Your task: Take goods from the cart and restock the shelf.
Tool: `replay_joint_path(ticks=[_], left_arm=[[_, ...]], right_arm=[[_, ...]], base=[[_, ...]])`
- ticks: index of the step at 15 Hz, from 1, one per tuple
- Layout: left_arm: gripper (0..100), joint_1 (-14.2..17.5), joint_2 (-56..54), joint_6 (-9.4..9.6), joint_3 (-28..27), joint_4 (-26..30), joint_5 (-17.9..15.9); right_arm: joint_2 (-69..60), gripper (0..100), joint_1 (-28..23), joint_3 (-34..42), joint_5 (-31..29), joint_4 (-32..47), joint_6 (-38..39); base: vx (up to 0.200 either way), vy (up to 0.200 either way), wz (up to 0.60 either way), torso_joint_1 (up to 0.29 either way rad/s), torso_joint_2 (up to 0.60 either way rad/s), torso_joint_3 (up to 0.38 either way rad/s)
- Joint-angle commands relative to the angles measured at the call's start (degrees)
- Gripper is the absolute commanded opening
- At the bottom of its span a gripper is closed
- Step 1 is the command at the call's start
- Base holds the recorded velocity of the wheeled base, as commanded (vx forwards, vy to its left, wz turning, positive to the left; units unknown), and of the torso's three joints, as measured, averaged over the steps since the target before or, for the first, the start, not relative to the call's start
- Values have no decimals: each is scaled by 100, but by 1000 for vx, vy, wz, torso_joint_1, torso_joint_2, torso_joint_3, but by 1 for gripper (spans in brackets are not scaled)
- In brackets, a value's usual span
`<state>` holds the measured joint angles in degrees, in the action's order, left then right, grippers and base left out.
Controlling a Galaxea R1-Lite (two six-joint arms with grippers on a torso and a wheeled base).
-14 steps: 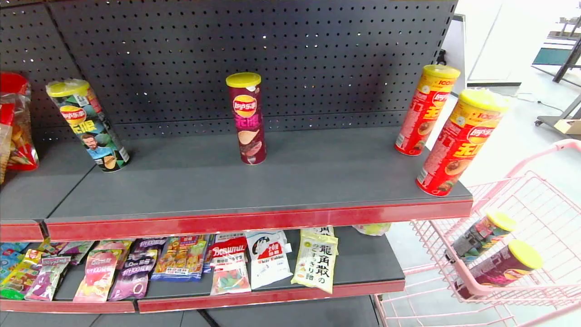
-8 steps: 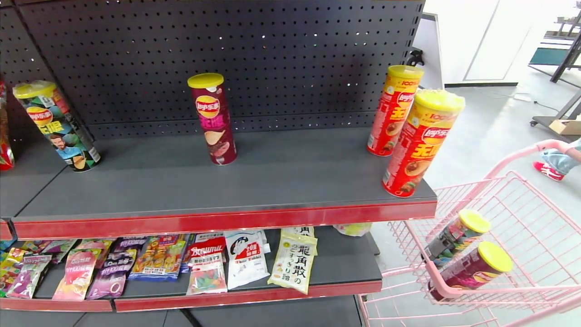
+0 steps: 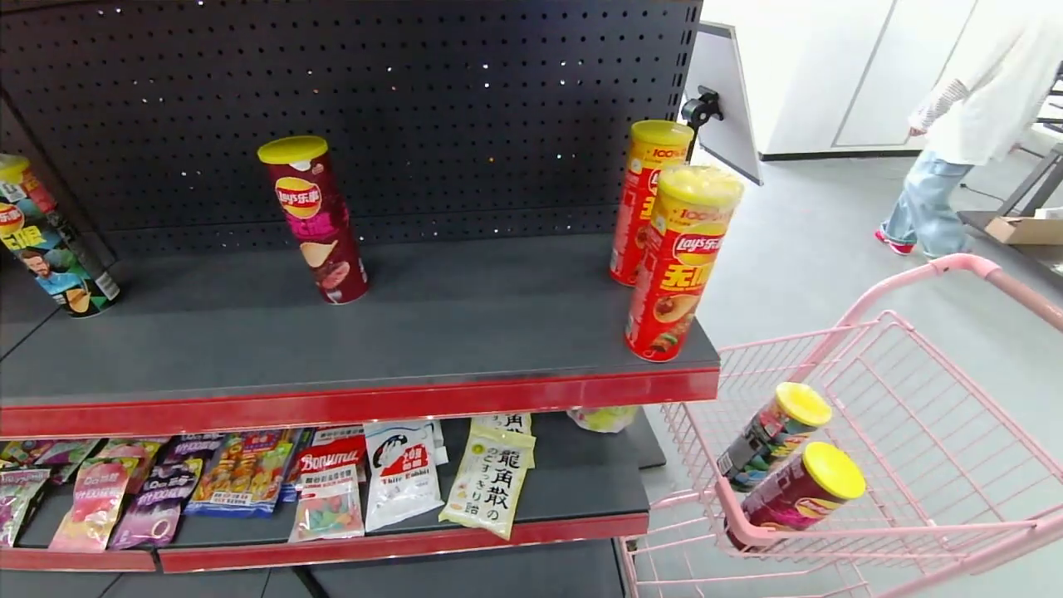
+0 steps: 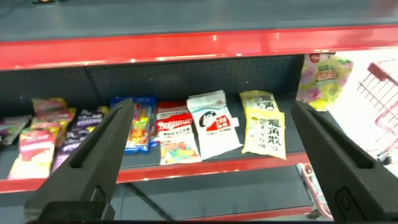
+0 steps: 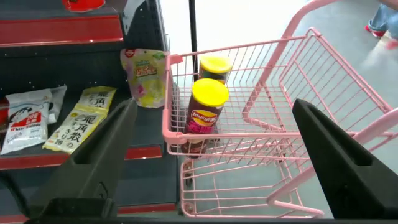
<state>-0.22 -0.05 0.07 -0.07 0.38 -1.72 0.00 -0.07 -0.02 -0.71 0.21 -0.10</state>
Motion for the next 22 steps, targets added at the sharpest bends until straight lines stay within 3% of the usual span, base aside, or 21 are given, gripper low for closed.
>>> replay_joint_path(ticks=[1,7,12,22], left_arm=[[100,13,5,1,-1,-3,5],[100,13,5,-7,-10,-3,-4],[100,13,5,-7,-1,-3,5],[100,13,5,-25,-10,-3,5]], right_arm=[[0,100,7,2,-8,6,10],[0,100,7,-6,-8,6,19],[0,100,7,-6,0,6,10],[0,100,7,-6,-8,6,27]], base=[[0,0,-600,7,2,2],[0,0,-600,1,1,1],[0,0,0,-15,32,22],[0,0,0,-150,390,237]])
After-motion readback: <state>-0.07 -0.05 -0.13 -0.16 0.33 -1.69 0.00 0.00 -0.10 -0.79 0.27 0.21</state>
